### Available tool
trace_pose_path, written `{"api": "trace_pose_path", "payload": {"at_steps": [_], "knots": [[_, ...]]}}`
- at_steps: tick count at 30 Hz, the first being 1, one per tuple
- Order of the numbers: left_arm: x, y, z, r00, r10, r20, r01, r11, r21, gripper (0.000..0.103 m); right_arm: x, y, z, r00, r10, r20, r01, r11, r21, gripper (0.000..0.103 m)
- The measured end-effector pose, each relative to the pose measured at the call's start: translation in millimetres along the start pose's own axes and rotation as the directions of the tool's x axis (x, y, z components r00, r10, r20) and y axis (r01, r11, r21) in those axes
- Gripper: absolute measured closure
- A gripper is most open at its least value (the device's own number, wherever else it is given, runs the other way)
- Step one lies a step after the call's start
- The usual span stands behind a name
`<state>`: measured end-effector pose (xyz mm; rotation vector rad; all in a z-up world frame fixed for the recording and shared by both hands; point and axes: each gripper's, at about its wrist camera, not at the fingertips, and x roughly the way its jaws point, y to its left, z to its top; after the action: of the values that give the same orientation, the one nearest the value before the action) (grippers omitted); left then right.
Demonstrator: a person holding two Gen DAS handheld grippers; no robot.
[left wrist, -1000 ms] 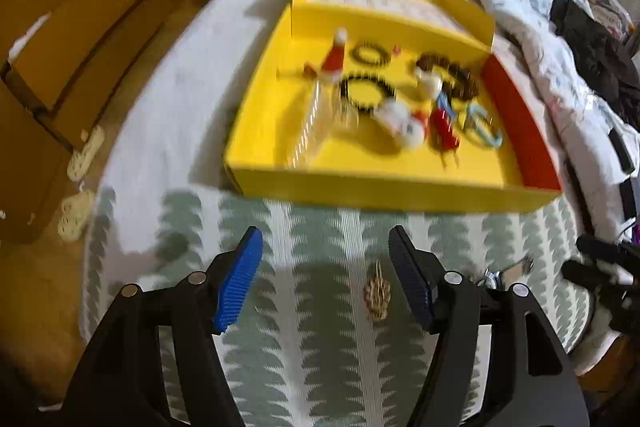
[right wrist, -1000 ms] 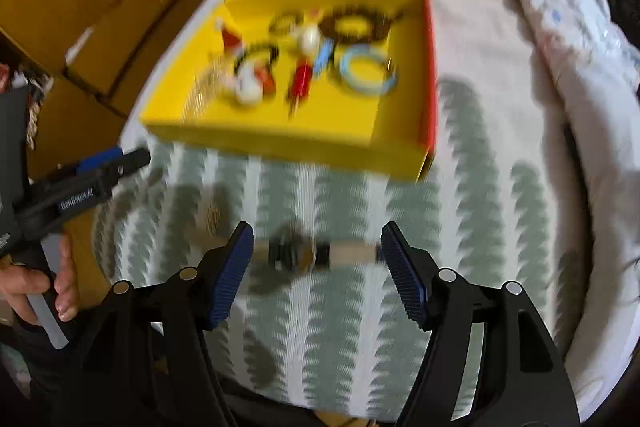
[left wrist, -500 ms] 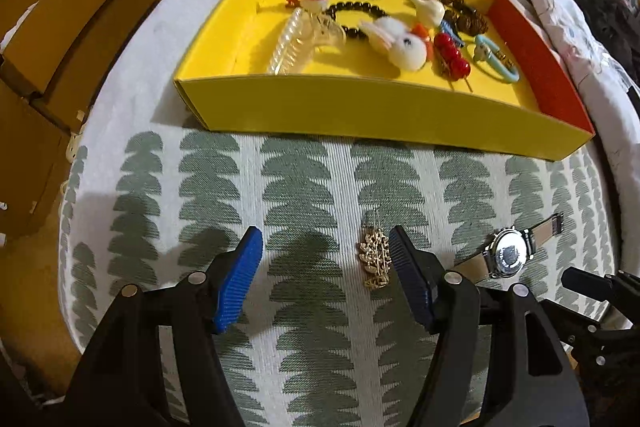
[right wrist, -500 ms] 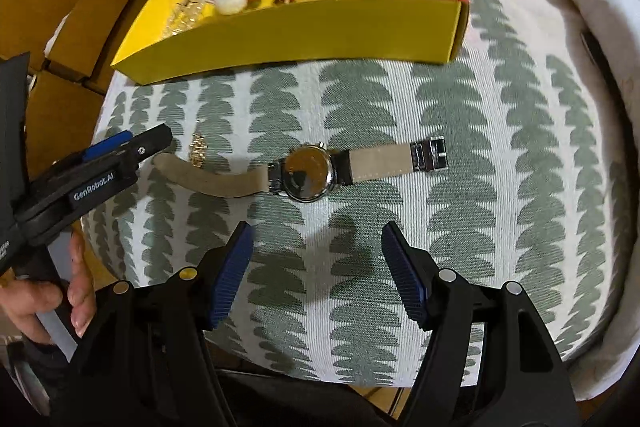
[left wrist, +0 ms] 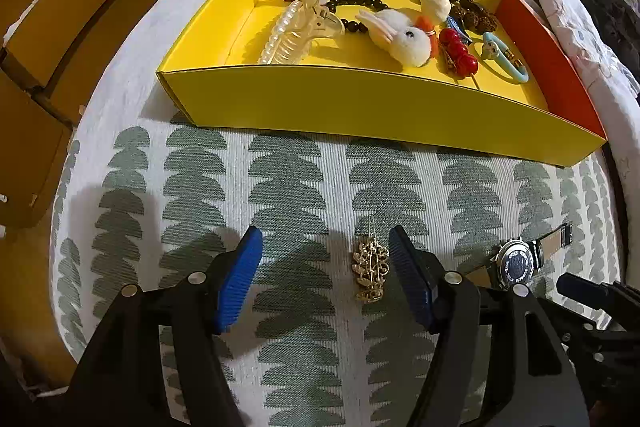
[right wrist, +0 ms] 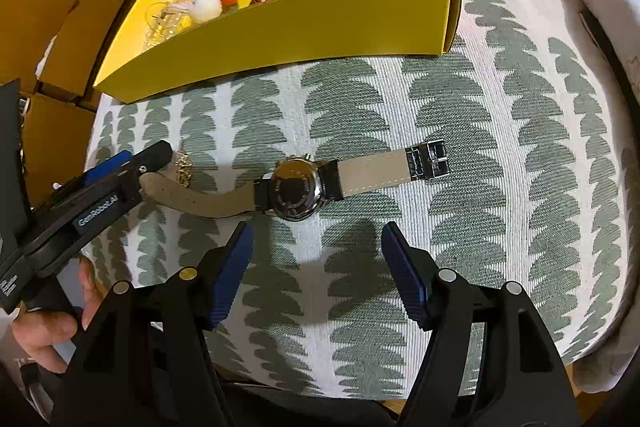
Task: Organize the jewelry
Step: 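Grasp the gold brooch with the left tool while the right tool grips the wristwatch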
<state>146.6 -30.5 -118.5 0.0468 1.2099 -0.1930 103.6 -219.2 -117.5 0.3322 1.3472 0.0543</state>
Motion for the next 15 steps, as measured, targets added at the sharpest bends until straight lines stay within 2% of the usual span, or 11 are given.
{"api": "trace_pose_path", "payload": {"at_steps": [5, 15], "knots": [[5, 1, 1, 1.000, 0.002, -0.004, -0.002, 1.000, -0.019, 0.038, 9, 0, 5, 1.000, -0.004, 0.007, 0.004, 1.000, 0.004, 0.034], [17, 18, 12, 0.999, -0.029, -0.028, 0.026, 0.993, -0.114, 0.038, 18, 6, 18, 0.993, -0.034, 0.112, 0.034, 0.999, 0.004, 0.034]]}}
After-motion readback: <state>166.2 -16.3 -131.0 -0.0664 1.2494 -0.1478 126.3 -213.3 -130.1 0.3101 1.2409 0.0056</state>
